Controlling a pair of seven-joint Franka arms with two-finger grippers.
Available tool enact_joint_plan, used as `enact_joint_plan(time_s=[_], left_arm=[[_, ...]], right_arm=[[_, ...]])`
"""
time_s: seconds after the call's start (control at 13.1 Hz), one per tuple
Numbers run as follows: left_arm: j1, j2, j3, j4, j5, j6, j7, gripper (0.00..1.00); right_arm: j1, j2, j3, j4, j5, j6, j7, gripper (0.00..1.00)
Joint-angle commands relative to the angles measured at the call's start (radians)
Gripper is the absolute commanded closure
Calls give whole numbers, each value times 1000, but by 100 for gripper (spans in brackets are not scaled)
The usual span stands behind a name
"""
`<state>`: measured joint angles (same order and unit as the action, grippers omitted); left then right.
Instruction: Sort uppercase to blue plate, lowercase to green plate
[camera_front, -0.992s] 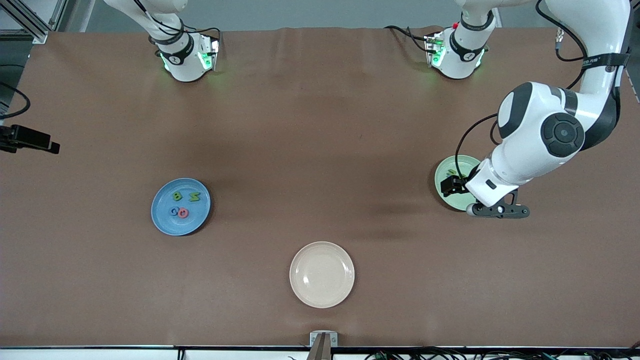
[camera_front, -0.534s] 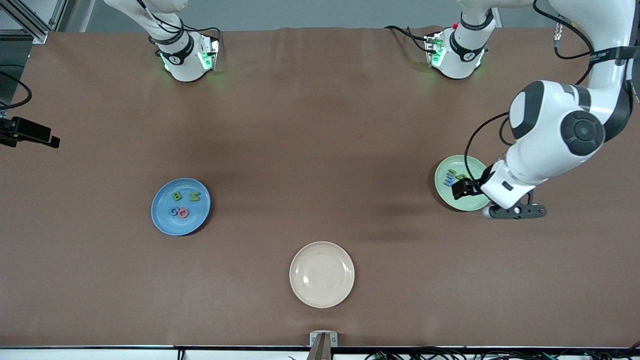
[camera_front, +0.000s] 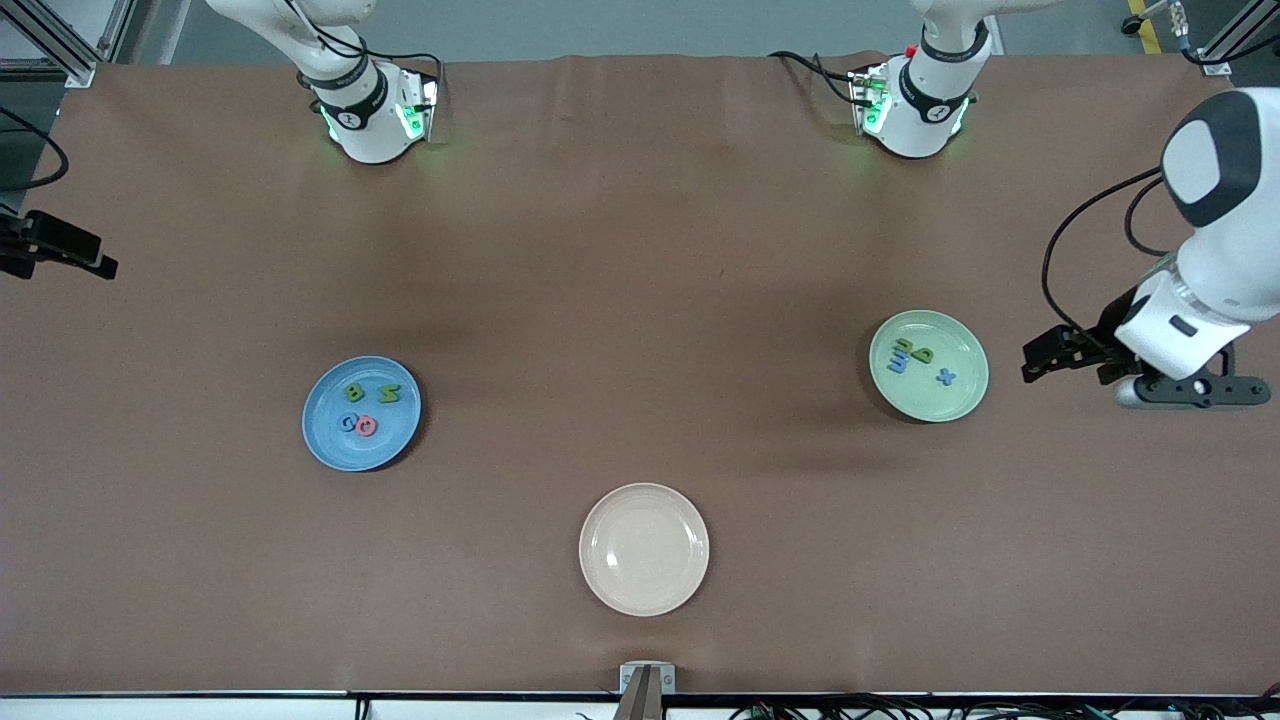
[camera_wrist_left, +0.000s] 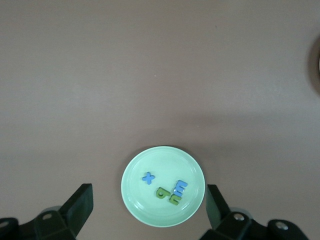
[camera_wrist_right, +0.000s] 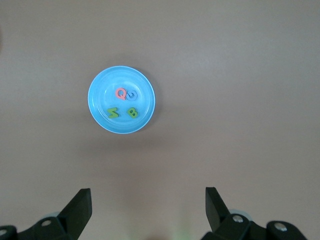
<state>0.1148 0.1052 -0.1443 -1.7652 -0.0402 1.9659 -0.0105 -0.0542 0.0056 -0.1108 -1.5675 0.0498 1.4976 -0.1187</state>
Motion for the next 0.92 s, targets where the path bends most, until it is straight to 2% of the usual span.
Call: enact_joint_plan(time_s=[0.0, 0.31, 0.53, 0.84], left_arm=[[39, -58, -11, -10, -18, -41, 15, 1], [39, -140, -12, 9, -18, -105, -2, 1], [40, -142, -11, 111, -15, -241, 12, 1], [31, -139, -14, 136, -12, -248, 9, 1]], right_arm=[[19, -45, -23, -48, -7, 9, -13, 0], [19, -45, -20, 1, -15, -63, -12, 0], [53, -50, -26, 43, -15, -109, -12, 0], [71, -65, -27, 44, -16, -105, -10, 0]])
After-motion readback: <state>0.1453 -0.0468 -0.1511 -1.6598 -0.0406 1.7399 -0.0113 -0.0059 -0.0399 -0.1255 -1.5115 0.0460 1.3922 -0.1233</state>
